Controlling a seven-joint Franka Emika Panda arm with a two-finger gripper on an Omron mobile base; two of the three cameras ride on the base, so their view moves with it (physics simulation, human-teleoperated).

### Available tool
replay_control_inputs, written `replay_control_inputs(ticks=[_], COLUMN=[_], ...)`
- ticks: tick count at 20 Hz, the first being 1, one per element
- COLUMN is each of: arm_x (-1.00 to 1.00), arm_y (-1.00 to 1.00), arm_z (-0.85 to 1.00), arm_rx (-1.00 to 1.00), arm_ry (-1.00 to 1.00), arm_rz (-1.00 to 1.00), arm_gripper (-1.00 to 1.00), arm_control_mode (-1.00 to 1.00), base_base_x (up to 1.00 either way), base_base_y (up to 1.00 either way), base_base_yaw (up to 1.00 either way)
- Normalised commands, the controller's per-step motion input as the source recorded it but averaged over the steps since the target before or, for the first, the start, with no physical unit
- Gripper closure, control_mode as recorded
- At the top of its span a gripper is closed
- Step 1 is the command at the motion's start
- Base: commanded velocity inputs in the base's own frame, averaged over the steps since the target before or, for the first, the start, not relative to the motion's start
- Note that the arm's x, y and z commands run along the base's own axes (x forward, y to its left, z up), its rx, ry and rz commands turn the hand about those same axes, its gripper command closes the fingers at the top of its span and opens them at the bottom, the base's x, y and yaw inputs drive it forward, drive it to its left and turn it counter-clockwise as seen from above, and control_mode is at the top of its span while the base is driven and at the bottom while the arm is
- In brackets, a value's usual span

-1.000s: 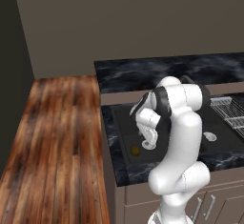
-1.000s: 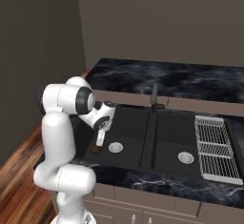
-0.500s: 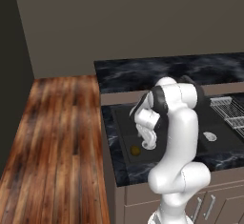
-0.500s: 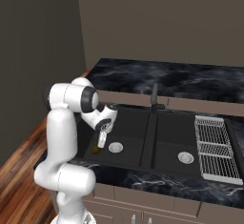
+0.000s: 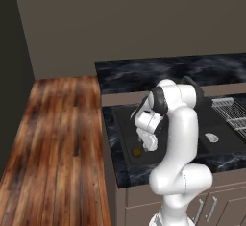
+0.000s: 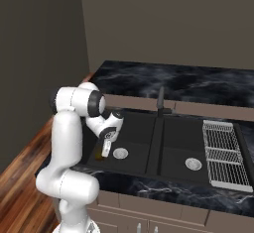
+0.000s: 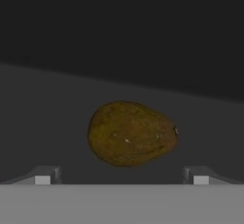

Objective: Pick the eggplants from the cabinet and place them in one bowl. Pick the avocado from the sink and place it in the other bowl.

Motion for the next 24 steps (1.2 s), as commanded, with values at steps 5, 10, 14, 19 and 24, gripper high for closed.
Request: replay_control_inputs(ticks=[5, 10, 14, 19, 24], arm_x=[0.0, 0.0, 0.0, 0.0, 0.0], arm_y=[0.12, 0.07, 0.0, 0.0, 0.01], arm_z=[-0.17, -0.16, -0.2, -0.18, -0.07], arm_rx=[0.0, 0.01, 0.01, 0.03, 0.02], arm_ry=[0.05, 0.03, 0.0, 0.01, 0.04], arm_rz=[0.0, 0.0, 0.0, 0.0, 0.0], arm_gripper=[-1.0, -1.0, -1.0, -1.0, -1.0], arm_control_mode=[-1.0, -1.0, -1.0, -1.0, -1.0], base_base_x=[0.0, 0.0, 0.0, 0.0, 0.0], base_base_y=[0.0, 0.0, 0.0, 0.0, 0.0], base_base_yaw=[0.0, 0.0, 0.0, 0.0, 0.0])
